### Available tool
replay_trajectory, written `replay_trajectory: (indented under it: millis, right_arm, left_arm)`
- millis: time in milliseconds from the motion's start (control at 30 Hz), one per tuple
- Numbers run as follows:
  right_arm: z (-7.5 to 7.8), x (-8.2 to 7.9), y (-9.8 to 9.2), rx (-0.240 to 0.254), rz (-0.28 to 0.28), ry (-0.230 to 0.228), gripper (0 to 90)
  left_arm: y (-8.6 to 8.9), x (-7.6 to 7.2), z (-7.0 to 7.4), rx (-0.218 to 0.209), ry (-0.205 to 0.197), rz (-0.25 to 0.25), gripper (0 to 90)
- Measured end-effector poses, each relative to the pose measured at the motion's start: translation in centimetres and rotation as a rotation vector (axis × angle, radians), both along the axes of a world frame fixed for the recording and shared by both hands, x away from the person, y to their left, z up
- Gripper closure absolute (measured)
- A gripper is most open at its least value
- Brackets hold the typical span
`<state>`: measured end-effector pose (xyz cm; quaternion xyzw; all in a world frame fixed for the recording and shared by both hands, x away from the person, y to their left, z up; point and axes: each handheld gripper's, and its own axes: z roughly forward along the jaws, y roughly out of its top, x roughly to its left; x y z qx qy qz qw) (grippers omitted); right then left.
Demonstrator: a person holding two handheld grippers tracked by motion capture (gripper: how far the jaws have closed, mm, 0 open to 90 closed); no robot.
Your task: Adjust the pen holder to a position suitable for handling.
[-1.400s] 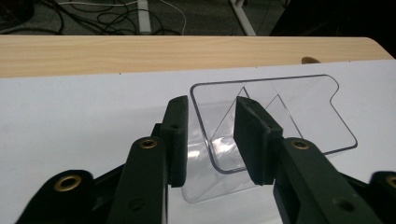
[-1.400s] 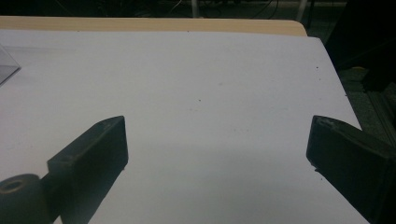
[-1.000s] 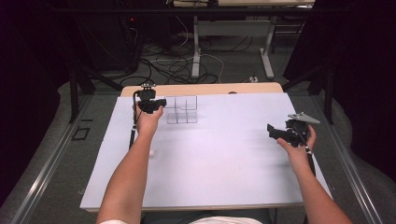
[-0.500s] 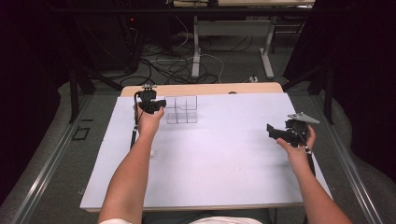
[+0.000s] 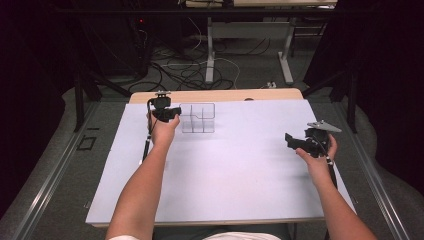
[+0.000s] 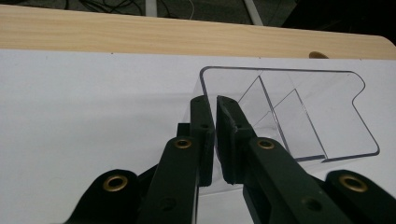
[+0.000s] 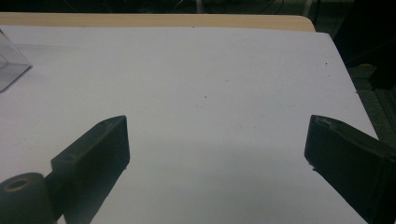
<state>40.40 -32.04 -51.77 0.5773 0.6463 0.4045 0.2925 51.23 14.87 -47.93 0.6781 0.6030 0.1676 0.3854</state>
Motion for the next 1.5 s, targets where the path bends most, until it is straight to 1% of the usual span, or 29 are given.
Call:
replay_trajectory:
  millis: [33, 67, 133, 233, 267, 300, 333, 400, 500, 567, 633, 667, 733, 767, 800, 833, 867, 1033, 1067, 1133, 1167, 1200, 1267, 1300, 1400, 1433, 1467, 1500]
  right_arm:
    - [0.0, 0.0, 0.0, 0.001, -0.001, 0.001, 6.3]
    - [0.0, 0.0, -0.1, -0.003, 0.003, -0.002, 6.3]
    - [0.0, 0.0, -0.1, -0.001, 0.003, -0.002, 6.3]
    - [0.0, 0.1, -0.2, 0.003, 0.003, -0.002, 6.5]
    - [0.0, 0.1, -0.2, 0.003, 0.003, -0.002, 6.5]
    - [-0.1, 0.1, -0.2, 0.005, 0.002, -0.002, 6.5]
    - [-0.1, 0.1, -0.2, 0.003, 0.004, -0.002, 6.6]
    - [0.0, 0.1, -0.2, 0.005, 0.004, -0.002, 6.6]
    - [0.0, 0.0, -0.2, 0.004, 0.004, -0.002, 6.6]
    - [0.0, 0.1, -0.1, 0.005, 0.004, 0.0, 6.6]
    - [-0.1, 0.1, -0.1, 0.004, 0.006, 0.002, 6.6]
    - [-0.1, 0.1, -0.1, 0.005, 0.006, 0.003, 6.6]
    - [-0.1, 0.1, -0.1, 0.005, 0.007, 0.003, 6.6]
    - [-0.1, 0.1, -0.1, 0.003, 0.006, 0.006, 6.6]
    - [-0.1, 0.1, -0.1, 0.003, 0.007, 0.005, 6.6]
    - [-0.1, 0.1, -0.1, 0.003, 0.007, 0.005, 6.6]
    - [-0.1, 0.1, -0.1, 0.004, 0.009, 0.003, 6.6]
    - [-0.1, 0.1, -0.1, 0.002, 0.01, 0.003, 6.6]
    - [-0.1, 0.1, -0.1, 0.004, 0.011, 0.002, 6.6]
    - [-0.1, 0.1, -0.1, 0.006, 0.01, 0.003, 6.6]
    - [-0.1, 0.1, 0.0, 0.009, 0.009, 0.006, 6.7]
    - [-0.1, 0.1, 0.0, 0.006, 0.011, 0.004, 6.7]
    - [-0.2, 0.1, -0.1, -0.001, 0.017, 0.0, 6.7]
    - [-0.2, 0.1, -0.1, -0.001, 0.017, 0.0, 6.7]
    - [-0.2, 0.1, -0.1, 0.004, 0.014, 0.005, 6.7]
    - [-0.2, 0.1, -0.1, 0.004, 0.014, 0.005, 6.7]
    - [-0.2, 0.1, -0.1, 0.002, 0.015, 0.004, 6.7]
    - [-0.2, 0.1, -0.1, 0.003, 0.014, 0.005, 6.7]
  left_arm:
    - [-0.2, 0.0, 0.0, 0.001, -0.006, 0.003, 86.6]
    - [-0.4, -0.1, -0.1, -0.008, -0.004, 0.009, 86.6]
    - [-0.7, -0.3, 0.0, -0.013, 0.001, 0.01, 86.6]
    - [-1.2, -0.5, -0.1, -0.019, -0.004, 0.014, 86.6]
    - [-1.4, -0.6, 0.0, -0.015, 0.005, 0.006, 86.6]
    - [-1.6, -0.7, 0.0, -0.021, 0.003, 0.01, 86.6]
    - [-1.8, -0.9, 0.0, -0.025, 0.002, 0.001, 86.5]
    - [-2.1, -1.0, -0.1, -0.023, -0.002, 0.001, 86.5]
    - [-2.6, -1.3, 0.0, -0.02, 0.009, -0.016, 86.4]
    - [-3.2, -1.6, 0.1, -0.023, 0.009, -0.013, 86.3]
    - [-3.4, -1.6, 0.0, -0.028, 0.007, -0.009, 86.2]
    - [-3.5, -1.7, 0.1, -0.027, 0.015, -0.007, 86.2]
    - [-3.8, -1.8, 0.1, -0.028, 0.017, -0.013, 86.0]
    - [-4.0, -1.8, 0.1, -0.034, 0.017, -0.019, 85.9]
    - [-4.1, -1.9, 0.1, -0.033, 0.024, -0.02, 85.8]
    - [-4.3, -1.9, 0.1, -0.037, 0.015, -0.023, 85.8]
    - [-4.5, -1.9, 0.1, -0.037, 0.02, -0.024, 85.7]
    - [-5.5, -2.1, 0.0, -0.037, 0.012, -0.055, 85.1]
    - [-5.7, -2.1, 0.0, -0.042, 0.007, -0.058, 85.1]
    - [-6.0, -2.1, -0.1, -0.034, 0.002, -0.067, 85.1]
    - [-6.0, -2.1, 0.0, -0.036, 0.008, -0.072, 85.1]
    - [-6.1, -2.1, -0.1, -0.032, -0.001, -0.073, 85.1]
    - [-6.2, -2.0, -0.1, -0.036, -0.002, -0.08, 85.0]
    - [-6.2, -2.0, -0.1, -0.043, -0.002, -0.078, 85.0]
    - [-6.1, -2.0, -0.1, -0.042, 0.001, -0.082, 84.8]
    - [-6.2, -2.0, -0.2, -0.046, -0.004, -0.075, 84.8]
    - [-6.1, -2.0, -0.2, -0.043, 0.002, -0.081, 84.8]
    - [-6.1, -2.0, -0.2, -0.05, -0.006, -0.08, 84.6]
